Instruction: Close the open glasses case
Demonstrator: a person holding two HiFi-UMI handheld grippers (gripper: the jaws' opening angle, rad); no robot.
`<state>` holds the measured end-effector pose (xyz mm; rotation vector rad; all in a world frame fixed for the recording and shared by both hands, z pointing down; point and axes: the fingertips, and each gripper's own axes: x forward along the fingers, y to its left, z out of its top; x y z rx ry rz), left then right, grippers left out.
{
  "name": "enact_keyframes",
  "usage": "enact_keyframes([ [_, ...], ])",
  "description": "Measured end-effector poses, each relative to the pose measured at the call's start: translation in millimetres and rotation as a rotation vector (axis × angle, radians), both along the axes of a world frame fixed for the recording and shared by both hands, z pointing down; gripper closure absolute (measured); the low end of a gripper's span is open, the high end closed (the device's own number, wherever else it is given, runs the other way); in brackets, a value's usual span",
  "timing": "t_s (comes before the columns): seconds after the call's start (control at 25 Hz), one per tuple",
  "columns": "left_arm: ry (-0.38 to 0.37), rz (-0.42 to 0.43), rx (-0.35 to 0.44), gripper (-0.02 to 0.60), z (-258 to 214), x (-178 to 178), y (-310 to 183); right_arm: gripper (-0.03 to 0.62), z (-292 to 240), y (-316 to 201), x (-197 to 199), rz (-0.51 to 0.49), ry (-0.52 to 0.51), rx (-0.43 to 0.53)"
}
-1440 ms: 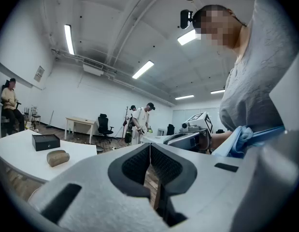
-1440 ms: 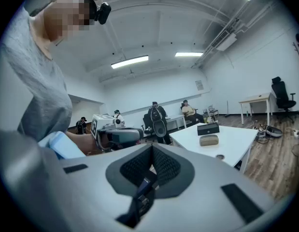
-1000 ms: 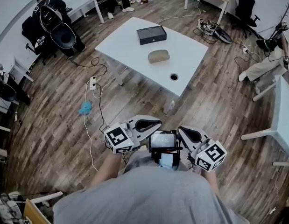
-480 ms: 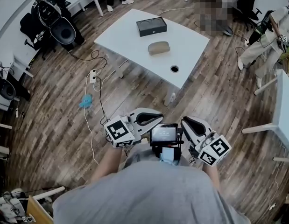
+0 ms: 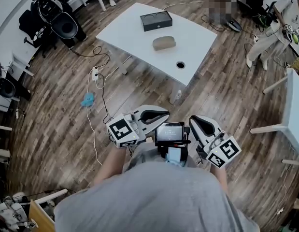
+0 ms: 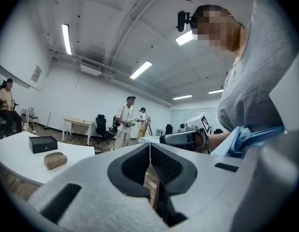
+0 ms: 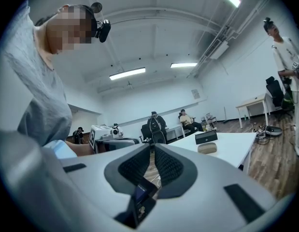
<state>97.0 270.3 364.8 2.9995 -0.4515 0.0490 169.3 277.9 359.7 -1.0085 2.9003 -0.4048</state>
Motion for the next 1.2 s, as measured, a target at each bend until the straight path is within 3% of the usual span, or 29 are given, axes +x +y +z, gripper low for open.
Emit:
enact_keyframes([
  [0.68,-0.009,-0.066,-0.011,0.561,6,-5,0,0.56,6,-1,2,-0.026,0.013,-0.011],
  [0.96,-0.014,-0.122,-0.039,0.561,20,-29,-4,0.56,18,-11,-20,-0.071,0.03,-0.031],
  [1.2,0.003,-0.134,-0.065,0.561,28,-57,-38,0.56,22,-48,-47,-0.084,0.006,-0.066],
])
